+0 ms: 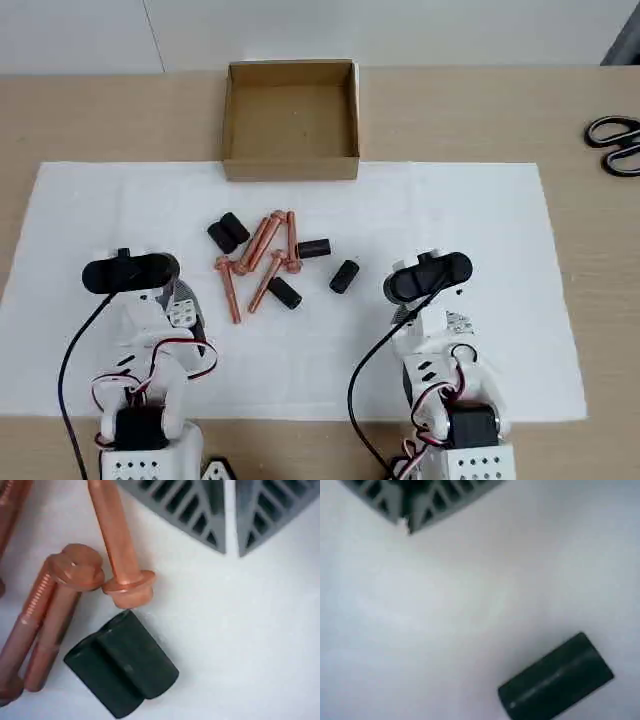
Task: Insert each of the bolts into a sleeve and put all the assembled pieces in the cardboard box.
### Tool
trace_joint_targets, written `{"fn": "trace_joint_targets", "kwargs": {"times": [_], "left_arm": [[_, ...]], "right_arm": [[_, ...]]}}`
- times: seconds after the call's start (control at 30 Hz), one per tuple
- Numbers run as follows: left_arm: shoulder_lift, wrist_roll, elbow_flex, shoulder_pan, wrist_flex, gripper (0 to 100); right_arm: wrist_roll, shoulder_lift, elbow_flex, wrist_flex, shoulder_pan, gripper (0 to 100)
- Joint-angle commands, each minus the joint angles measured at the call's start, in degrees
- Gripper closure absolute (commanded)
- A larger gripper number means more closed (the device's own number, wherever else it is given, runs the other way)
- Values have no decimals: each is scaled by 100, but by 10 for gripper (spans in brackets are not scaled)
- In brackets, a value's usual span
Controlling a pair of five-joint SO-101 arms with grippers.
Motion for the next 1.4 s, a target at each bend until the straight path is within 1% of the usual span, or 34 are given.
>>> {"fn": "trace_joint_targets", "kwargs": {"times": [0.0,0.47,0.57,0.67,0.7,0.73,0.8,0.9,1.0,1.07,1.13,1.2,1.3,1.37], "left_arm": [[-70,0,-48,-26,-26,994],[-70,-26,-163,-53,88,993],[-62,-26,-831,-18,730,992],[0,-35,-2079,-26,1662,992],[123,-149,-2475,-26,1934,992],[360,-308,-2826,-26,2145,992],[1125,-686,-3327,-35,2409,992],[2866,-1134,-4075,-53,2409,992],[4835,-1125,-5112,-35,2347,992],[5987,-1029,-5903,-53,2479,994],[6963,-853,-6703,-62,2778,994],[7657,-545,-7371,-70,3024,994],[8273,-149,-7978,-70,3174,994],[8431,-9,-8066,-70,3121,994]], "right_arm": [[-62,-92,-44,22,40,994],[-70,-92,-44,13,57,994],[-53,-92,-44,13,40,994],[-44,-92,-62,66,31,991],[-44,-92,-70,66,31,991],[-62,-84,-79,84,31,991],[-44,-75,-246,470,31,991],[-26,-22,-1046,1138,66,991],[26,145,-2084,1437,48,991],[352,541,-2620,1455,48,991],[554,1305,-3068,1464,57,991],[466,2334,-3578,1543,48,991],[79,4215,-4633,1754,40,991],[-290,5481,-5556,1982,40,991]]}}
